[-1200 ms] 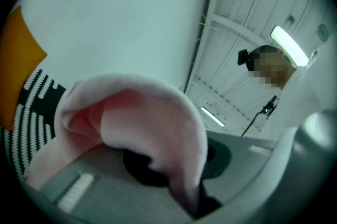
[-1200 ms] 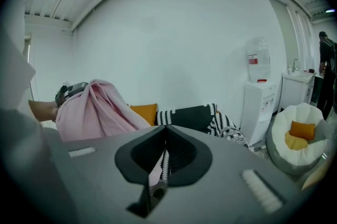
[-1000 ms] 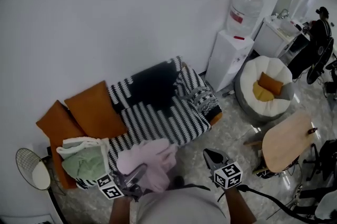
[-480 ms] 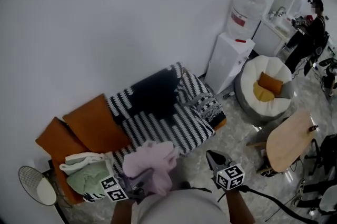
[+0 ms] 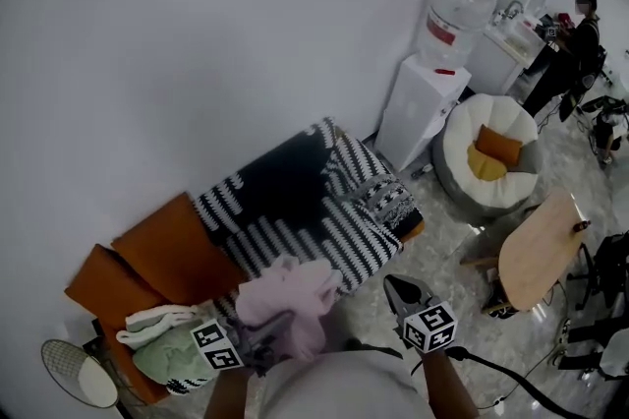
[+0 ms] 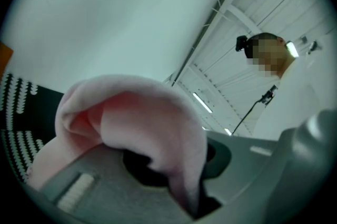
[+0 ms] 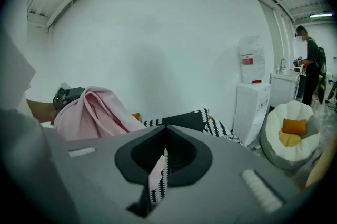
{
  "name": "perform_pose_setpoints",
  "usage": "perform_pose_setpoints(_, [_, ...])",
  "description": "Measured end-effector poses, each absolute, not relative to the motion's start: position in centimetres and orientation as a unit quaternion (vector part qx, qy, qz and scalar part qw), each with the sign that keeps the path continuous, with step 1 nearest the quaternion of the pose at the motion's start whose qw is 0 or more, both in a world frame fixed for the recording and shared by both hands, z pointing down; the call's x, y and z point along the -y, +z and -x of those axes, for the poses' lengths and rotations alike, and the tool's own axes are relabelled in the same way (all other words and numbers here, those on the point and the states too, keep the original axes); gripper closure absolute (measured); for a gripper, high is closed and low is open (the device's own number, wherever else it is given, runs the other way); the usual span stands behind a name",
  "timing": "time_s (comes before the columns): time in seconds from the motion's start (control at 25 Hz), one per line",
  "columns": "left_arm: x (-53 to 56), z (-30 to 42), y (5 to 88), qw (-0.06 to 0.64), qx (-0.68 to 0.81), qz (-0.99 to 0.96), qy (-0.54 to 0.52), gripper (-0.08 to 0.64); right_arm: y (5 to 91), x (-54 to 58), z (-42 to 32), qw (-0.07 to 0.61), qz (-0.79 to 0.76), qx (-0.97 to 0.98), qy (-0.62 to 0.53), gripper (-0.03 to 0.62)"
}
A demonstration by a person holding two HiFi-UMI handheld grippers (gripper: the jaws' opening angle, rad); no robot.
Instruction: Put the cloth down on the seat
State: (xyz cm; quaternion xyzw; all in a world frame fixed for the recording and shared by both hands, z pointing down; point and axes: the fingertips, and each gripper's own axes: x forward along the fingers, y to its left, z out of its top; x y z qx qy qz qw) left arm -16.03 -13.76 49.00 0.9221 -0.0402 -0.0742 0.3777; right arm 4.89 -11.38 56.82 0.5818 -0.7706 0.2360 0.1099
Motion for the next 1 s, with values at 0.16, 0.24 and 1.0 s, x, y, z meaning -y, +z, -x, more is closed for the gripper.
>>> perform_pose_setpoints(0.16, [16.1,15.9,49.4,0.381,0.018,-0.922,-0.063,0.482,56.8,13.1,-4.6,0.107,-0.598,0.758,0.236,0.589])
perform_pose_setpoints(0.24, [17.3,15.9,49.8,0.384,0.009,-0.921,-0.058,0.482,57.1,13.8,-4.0,0.107,-0.603,0.754,0.239,0.589])
perform_pose_setpoints(1.0, [25.5,14.0,54.3,0.41,-0.007,-0.911,-0.035,0.482,60.1,19.7,-2.1,0.113,-0.608,0.741,0.264,0.588])
